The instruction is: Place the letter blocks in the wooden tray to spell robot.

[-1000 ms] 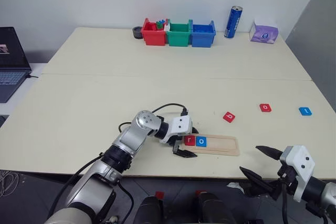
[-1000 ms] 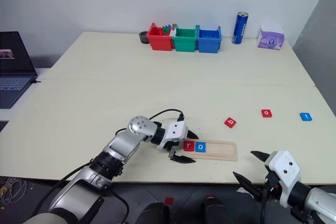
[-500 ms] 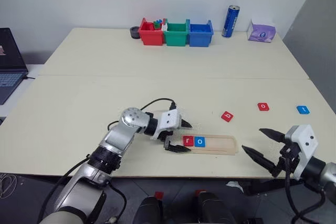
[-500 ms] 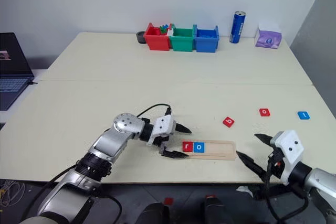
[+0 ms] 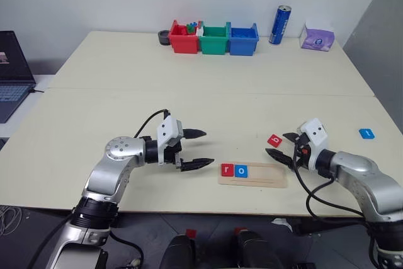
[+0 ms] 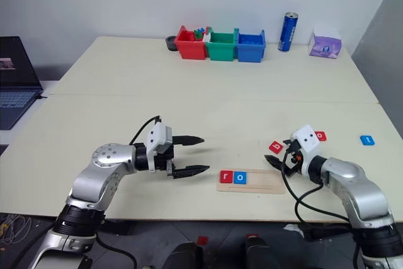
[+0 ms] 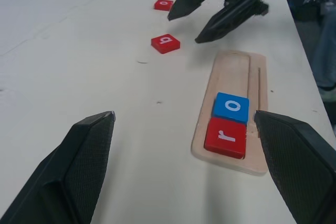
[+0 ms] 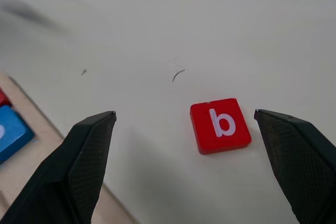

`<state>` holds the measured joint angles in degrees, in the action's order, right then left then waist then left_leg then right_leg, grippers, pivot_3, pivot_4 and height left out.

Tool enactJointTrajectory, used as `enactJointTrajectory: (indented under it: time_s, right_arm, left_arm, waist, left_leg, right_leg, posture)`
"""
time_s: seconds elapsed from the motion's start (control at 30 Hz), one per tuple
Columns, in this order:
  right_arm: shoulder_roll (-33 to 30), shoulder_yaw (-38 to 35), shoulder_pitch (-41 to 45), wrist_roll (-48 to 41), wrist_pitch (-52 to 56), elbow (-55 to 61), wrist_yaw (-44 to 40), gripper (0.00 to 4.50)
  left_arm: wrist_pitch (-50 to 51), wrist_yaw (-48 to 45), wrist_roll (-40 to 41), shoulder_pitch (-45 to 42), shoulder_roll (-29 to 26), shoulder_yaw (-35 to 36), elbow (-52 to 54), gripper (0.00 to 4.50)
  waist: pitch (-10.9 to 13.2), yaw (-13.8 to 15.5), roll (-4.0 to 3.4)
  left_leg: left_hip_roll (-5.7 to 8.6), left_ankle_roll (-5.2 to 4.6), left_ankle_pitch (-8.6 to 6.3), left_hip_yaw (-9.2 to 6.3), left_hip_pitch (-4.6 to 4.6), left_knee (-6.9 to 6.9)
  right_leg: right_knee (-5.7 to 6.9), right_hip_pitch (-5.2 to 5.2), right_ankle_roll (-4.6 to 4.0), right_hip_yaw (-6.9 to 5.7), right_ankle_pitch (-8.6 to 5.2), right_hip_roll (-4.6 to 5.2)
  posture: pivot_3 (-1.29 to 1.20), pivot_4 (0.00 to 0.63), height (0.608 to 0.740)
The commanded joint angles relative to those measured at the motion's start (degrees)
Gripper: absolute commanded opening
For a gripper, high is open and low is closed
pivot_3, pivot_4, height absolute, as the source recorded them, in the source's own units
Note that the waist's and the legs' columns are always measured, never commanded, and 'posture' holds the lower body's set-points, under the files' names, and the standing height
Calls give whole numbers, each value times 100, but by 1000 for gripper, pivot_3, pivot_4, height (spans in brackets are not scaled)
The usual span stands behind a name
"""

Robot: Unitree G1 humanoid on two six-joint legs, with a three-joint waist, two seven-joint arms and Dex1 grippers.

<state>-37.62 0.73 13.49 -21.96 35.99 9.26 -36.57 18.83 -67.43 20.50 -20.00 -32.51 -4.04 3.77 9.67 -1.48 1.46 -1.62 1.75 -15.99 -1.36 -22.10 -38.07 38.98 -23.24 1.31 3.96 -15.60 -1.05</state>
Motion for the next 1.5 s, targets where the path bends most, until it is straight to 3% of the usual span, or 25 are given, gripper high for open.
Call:
enactJointTrajectory:
  time_s: [0.03,0.3,0.4,0.63,0.8,0.93,1.07,1.23,1.5]
  right_arm:
    - [30,114,319,226,-246,-485,-202,4500]
    - [180,215,649,434,-398,-1162,-414,4500]
    - [226,217,653,469,-403,-1228,-473,3885]
    - [306,169,656,586,-444,-1254,-382,1460]
    - [179,-179,180,521,-206,-367,-40,1453]
    - [178,-1045,-1019,371,328,1264,549,1453]
    - [842,-1701,-2220,276,878,2628,1351,1453]
    - [1822,-1764,-3224,613,1104,3434,2355,1453]
    - [2625,-1599,-3246,873,1195,3366,3230,1453]
  left_arm:
    - [151,-344,407,68,-349,238,331,4449]
    - [256,-455,676,135,-666,306,548,4449]
    - [267,-448,712,184,-706,304,590,4500]
    - [285,-579,798,300,-775,265,685,4500]
    - [239,-726,821,331,-789,230,731,4500]
    - [213,-871,881,392,-821,208,825,4500]
    - [146,-988,906,382,-775,122,832,4500]
    - [81,-1041,878,299,-712,41,717,4500]
    - [0,-1031,811,220,-618,-90,627,4500]
  waist:
    - [1,-14,0]
    - [2,-34,0]
    - [1,-34,0]
    - [2,-35,0]
    - [2,-31,0]
    - [3,11,-4]
    - [1,-2,-3]
    - [-1,-42,-12]
    - [-4,-36,-12]
  left_leg:
    - [2,0,0,3,1,0]
    - [1,0,0,3,4,0]
    - [0,0,0,3,5,0]
    - [0,0,0,3,6,0]
    - [0,0,0,3,5,1]
    - [3,0,-1,-11,-16,2]
    - [3,1,-1,-12,-25,2]
    - [-4,1,0,-10,-10,5]
    - [-3,1,0,0,13,6]
  right_leg:
    - [0,0,0,-1,0,0]
    - [2,0,-1,-1,1,4]
    - [2,0,-5,-2,3,4]
    - [2,0,-16,-2,10,2]
    - [2,0,-16,-3,9,0]
    - [0,-6,-7,-2,1,10]
    - [-1,-11,7,-2,-6,12]
    - [4,-10,12,2,-16,8]
    - [5,0,5,7,-17,5]
  posture:
    - [0,150,740]
    - [0,150,740]
    - [0,150,740]
    - [0,150,740]
    - [0,150,740]
    - [0,150,740]
    - [0,150,740]
    - [0,150,740]
    - [0,150,740]
